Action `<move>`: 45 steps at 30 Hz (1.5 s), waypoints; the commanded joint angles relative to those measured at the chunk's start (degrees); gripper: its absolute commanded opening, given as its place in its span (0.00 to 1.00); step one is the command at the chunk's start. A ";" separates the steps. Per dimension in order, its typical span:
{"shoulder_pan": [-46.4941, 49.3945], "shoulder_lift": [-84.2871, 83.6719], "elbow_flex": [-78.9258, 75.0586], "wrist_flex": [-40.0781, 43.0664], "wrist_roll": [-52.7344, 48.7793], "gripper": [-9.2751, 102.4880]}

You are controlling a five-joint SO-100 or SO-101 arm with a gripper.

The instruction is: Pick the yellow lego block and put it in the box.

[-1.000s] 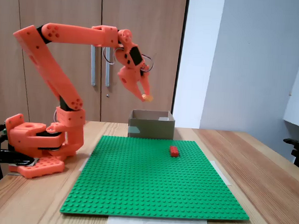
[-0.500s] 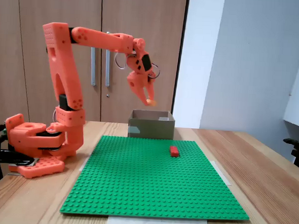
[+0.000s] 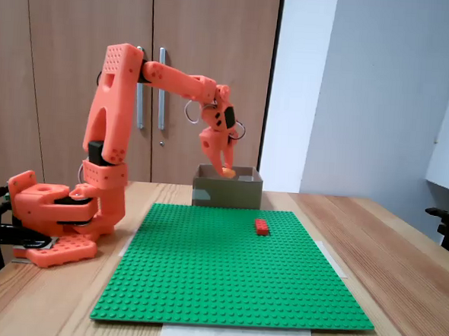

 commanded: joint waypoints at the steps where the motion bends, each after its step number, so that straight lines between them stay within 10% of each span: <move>1: 0.35 -2.72 -4.22 -0.79 -1.14 0.07; 45: 1.23 3.60 -0.53 -4.04 -5.98 0.15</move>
